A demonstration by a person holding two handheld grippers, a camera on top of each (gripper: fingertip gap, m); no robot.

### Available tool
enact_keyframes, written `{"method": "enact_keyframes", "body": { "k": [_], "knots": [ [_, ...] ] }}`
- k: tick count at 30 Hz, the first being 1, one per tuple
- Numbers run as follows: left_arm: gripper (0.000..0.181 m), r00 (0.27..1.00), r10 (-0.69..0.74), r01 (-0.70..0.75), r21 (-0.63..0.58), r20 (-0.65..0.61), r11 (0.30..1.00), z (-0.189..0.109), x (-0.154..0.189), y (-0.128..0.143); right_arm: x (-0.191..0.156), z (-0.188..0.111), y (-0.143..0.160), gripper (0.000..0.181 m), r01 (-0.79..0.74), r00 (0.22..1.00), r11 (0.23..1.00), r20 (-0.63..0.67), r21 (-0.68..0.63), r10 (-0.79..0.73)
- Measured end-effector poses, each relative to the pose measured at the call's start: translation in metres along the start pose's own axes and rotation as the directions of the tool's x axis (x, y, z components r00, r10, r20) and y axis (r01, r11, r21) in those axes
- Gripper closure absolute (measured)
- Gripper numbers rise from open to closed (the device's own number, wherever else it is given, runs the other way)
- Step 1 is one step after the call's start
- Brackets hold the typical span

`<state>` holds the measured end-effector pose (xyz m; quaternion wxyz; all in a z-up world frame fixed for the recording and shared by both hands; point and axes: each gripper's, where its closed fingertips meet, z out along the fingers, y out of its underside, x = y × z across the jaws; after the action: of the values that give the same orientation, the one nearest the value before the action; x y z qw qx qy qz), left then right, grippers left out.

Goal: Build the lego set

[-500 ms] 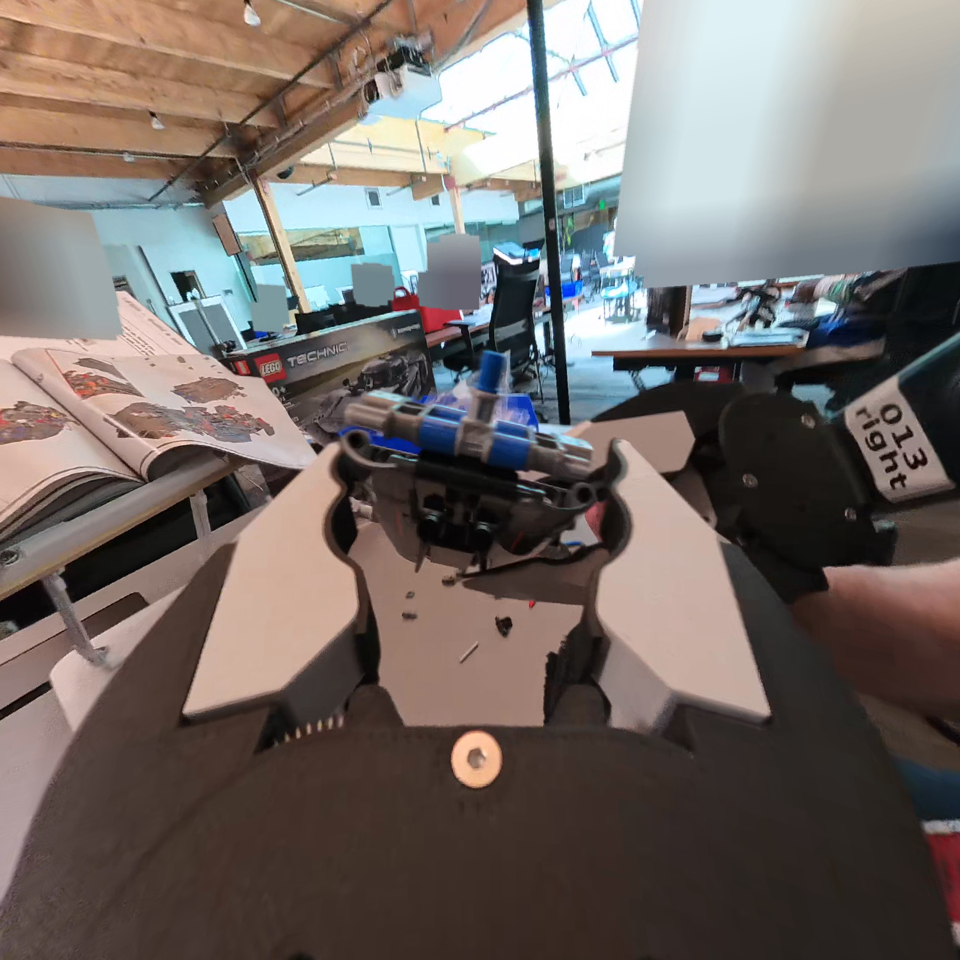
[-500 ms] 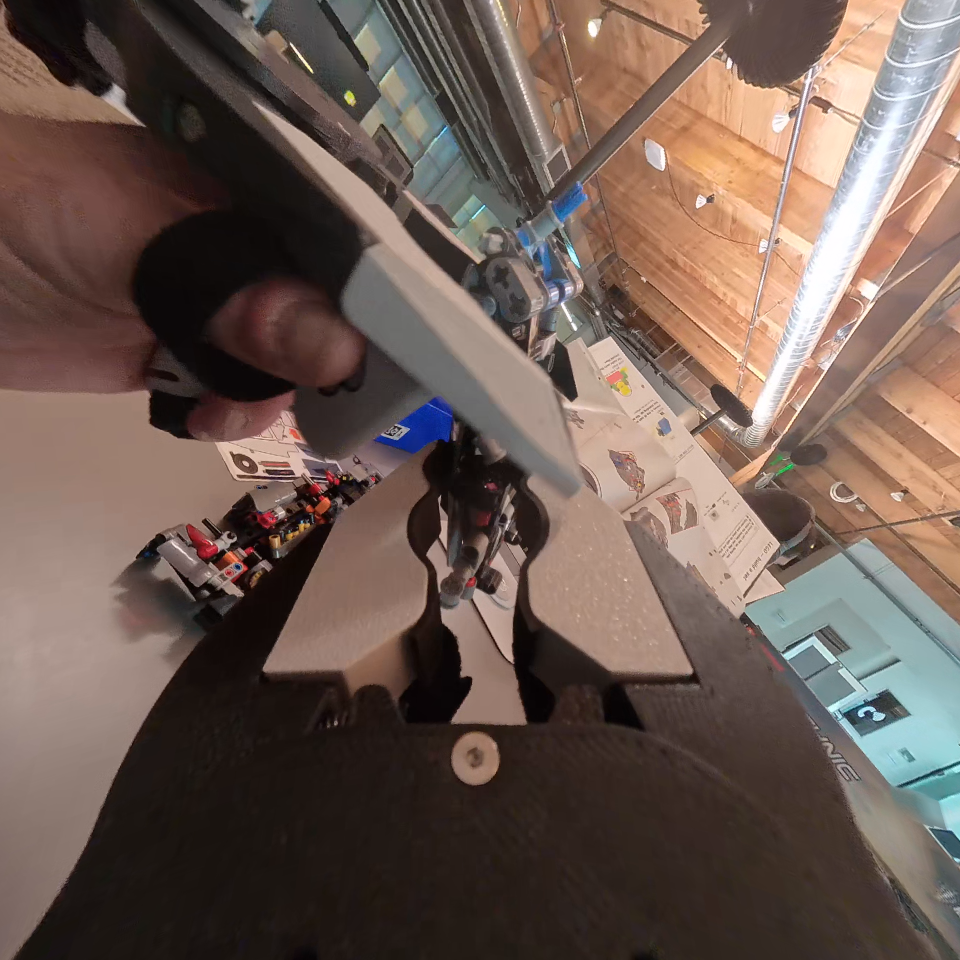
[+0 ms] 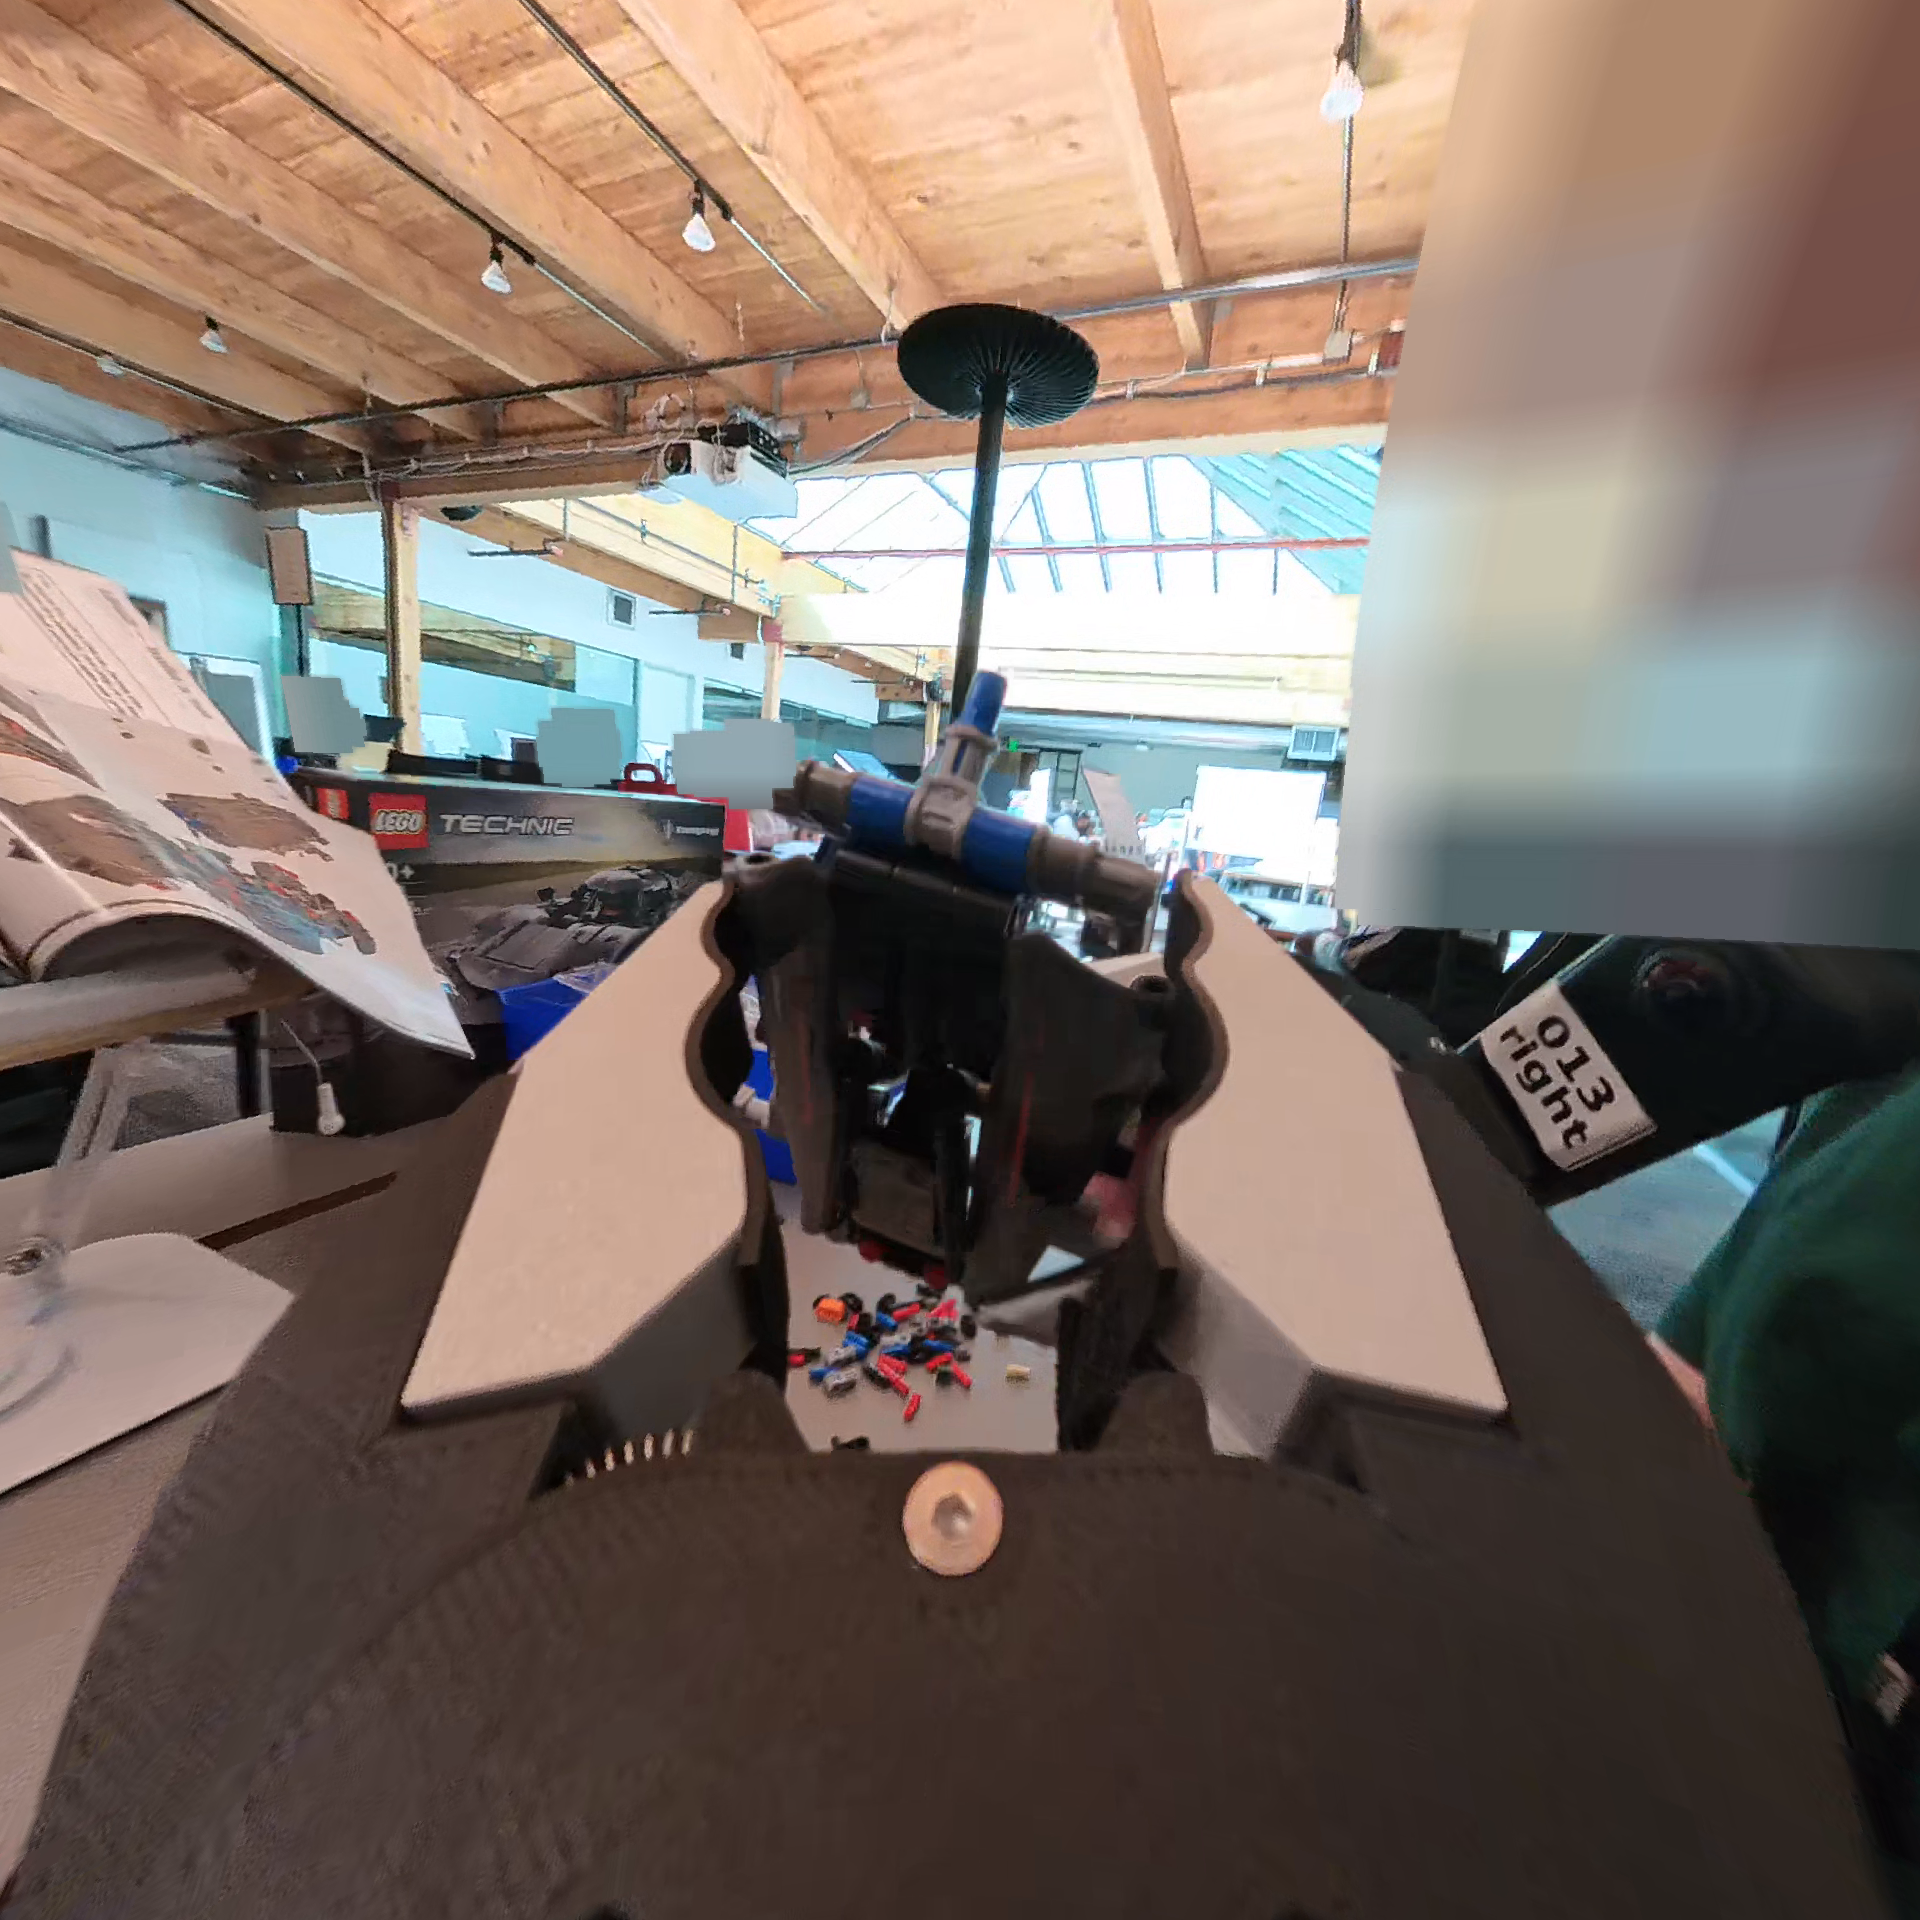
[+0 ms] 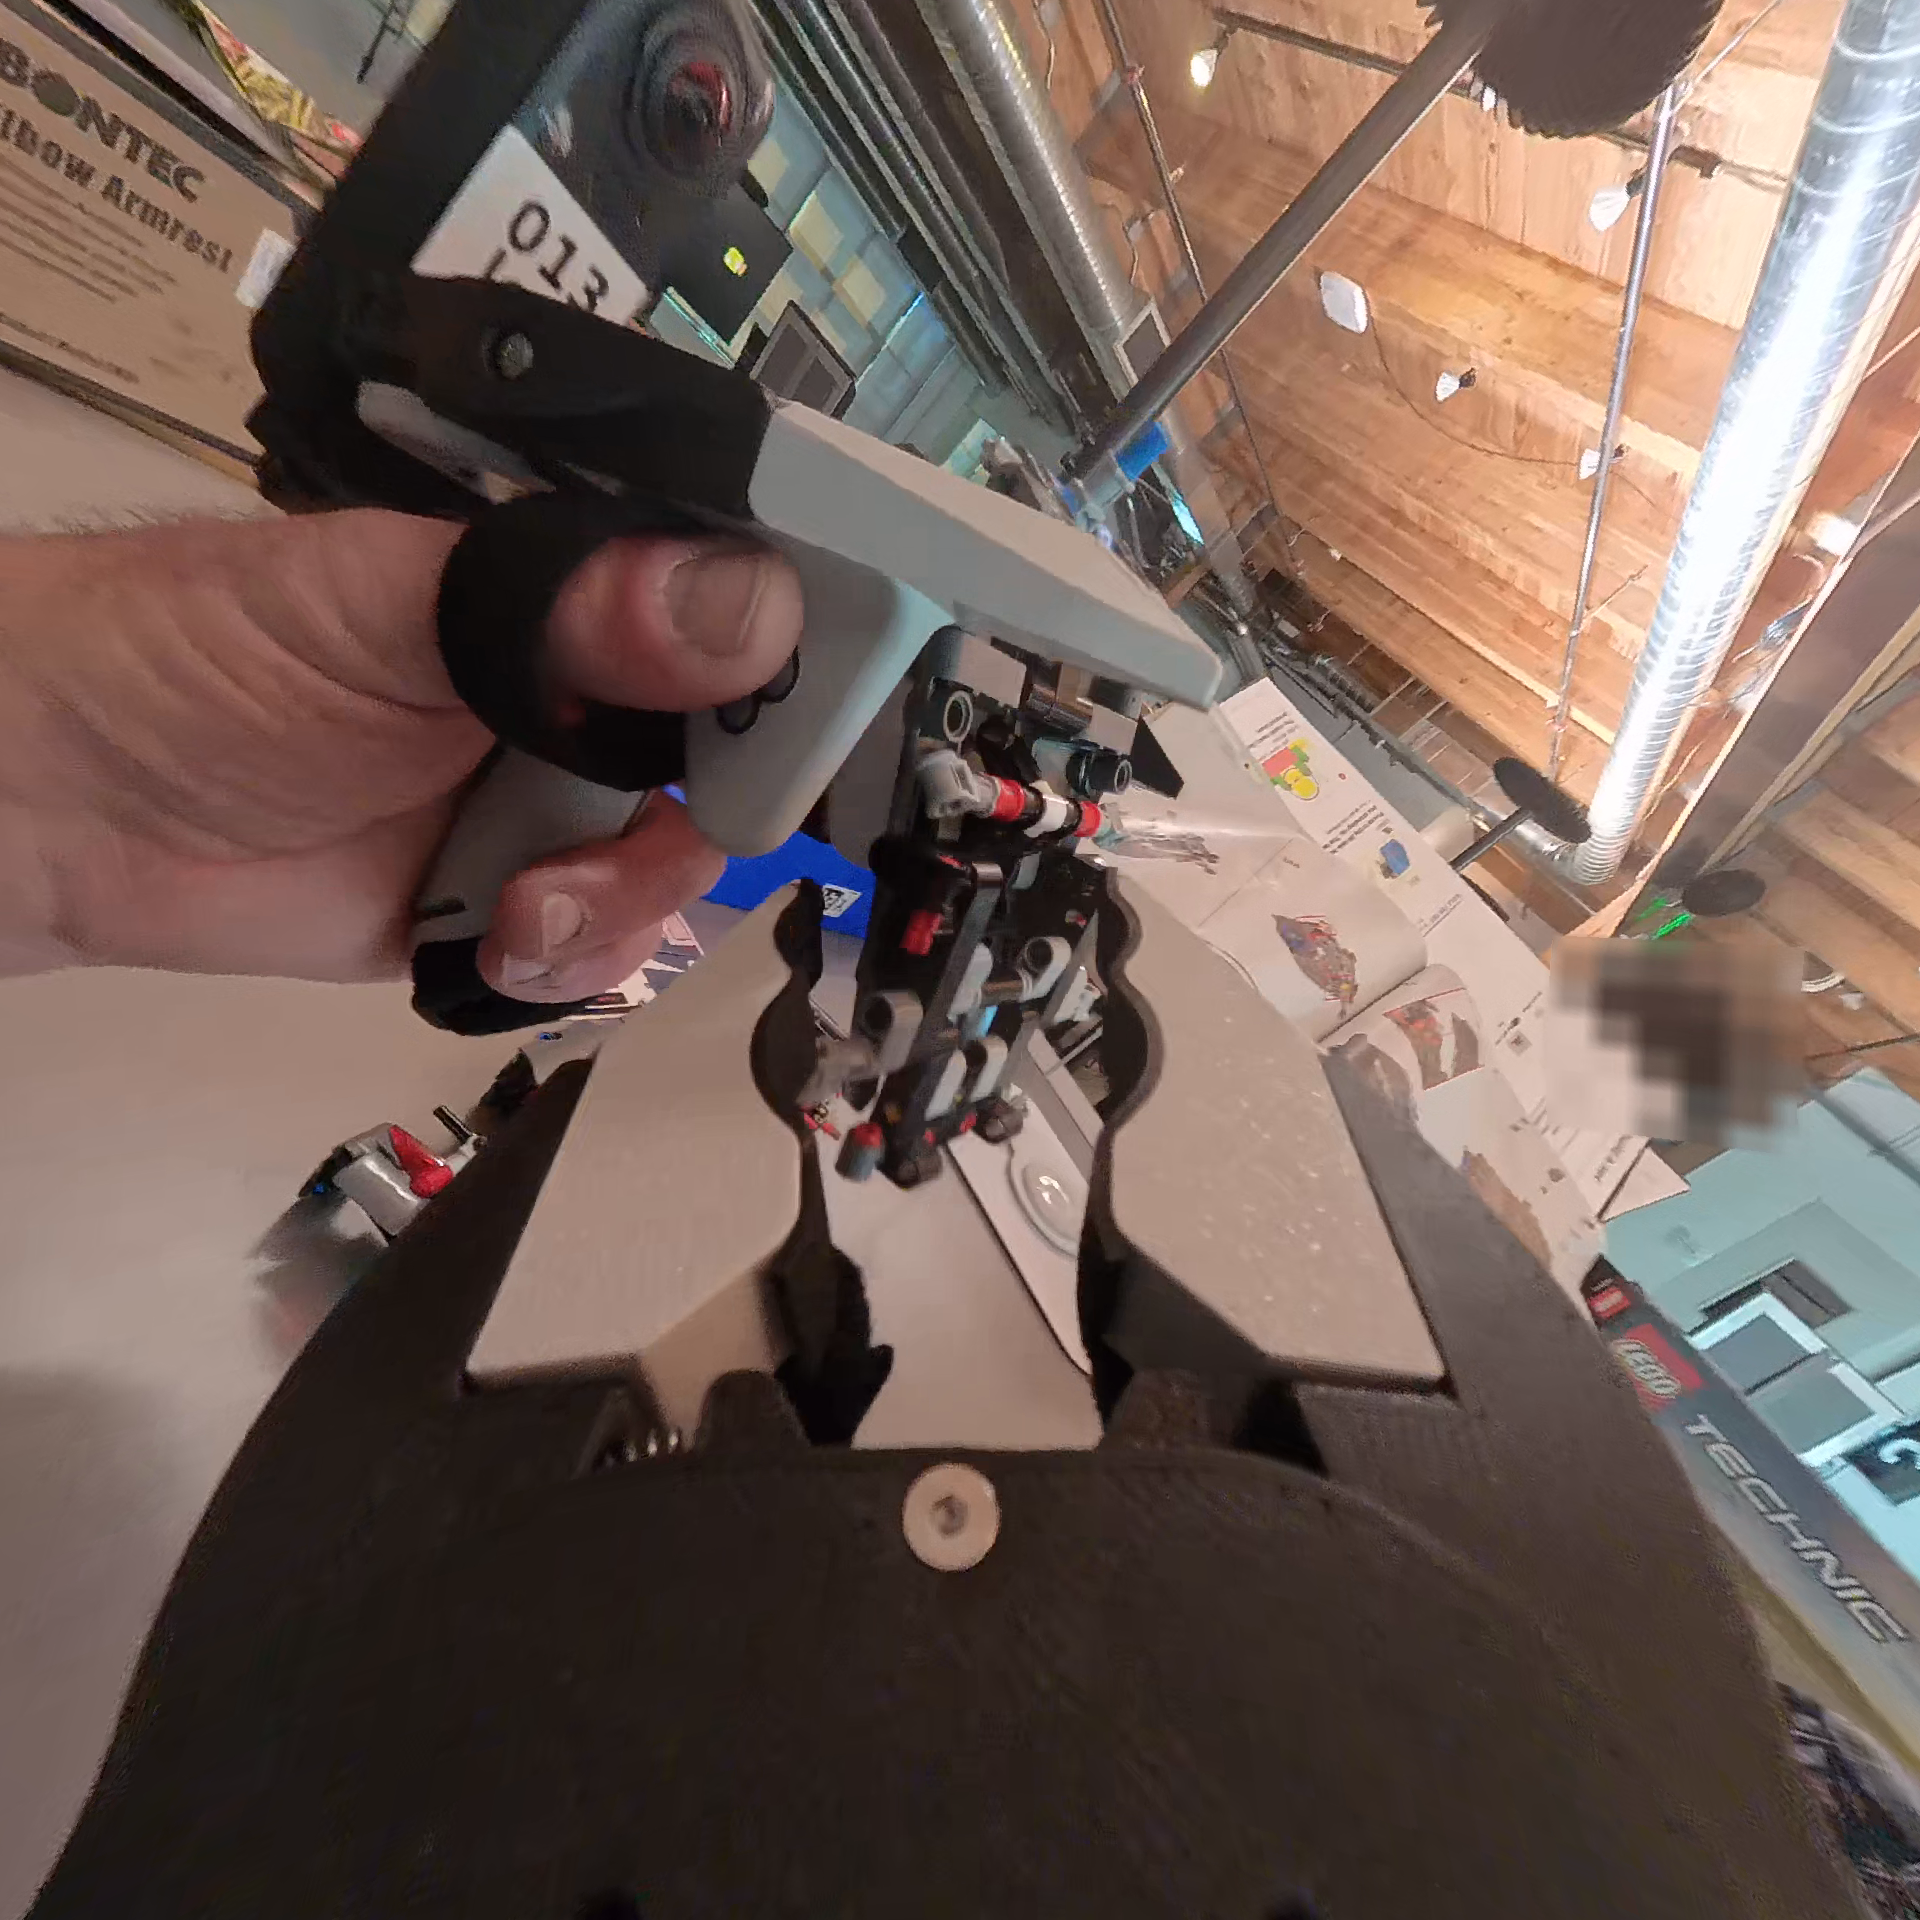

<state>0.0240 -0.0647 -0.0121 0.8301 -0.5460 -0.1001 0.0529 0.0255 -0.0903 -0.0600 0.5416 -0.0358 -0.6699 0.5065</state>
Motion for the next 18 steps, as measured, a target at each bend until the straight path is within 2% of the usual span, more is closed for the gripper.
{"method": "enact_keyframes", "body": {
  "k": [1, 4, 13, 18],
  "knots": [
    [0.102, 1.000, -0.030, 0.030, 0.018, -0.002, 0.999, -0.002, -0.005, -0.001, -0.001, 0.000, 0.001, 0.130, -0.008, 1.000, 1.000, 0.005, 0.005, 0.008],
    [0.103, 0.995, -0.095, 0.095, 0.035, -0.017, 0.995, -0.004, -0.016, 0.002, -0.003, 0.000, 0.004, 0.147, -0.010, 1.000, 1.000, 0.009, 0.005, 0.010],
    [0.105, 0.954, -0.287, 0.296, 0.132, -0.087, 0.946, -0.008, -0.036, 0.009, -0.010, -0.002, 0.017, 0.122, -0.101, 0.993, 0.994, 0.069, 0.039, 0.098],
    [0.104, 0.937, -0.331, 0.345, 0.133, -0.115, 0.929, -0.004, -0.038, 0.012, -0.014, -0.009, 0.020, 0.122, -0.144, 0.986, 0.987, 0.097, 0.076, 0.137]
  ]
}}
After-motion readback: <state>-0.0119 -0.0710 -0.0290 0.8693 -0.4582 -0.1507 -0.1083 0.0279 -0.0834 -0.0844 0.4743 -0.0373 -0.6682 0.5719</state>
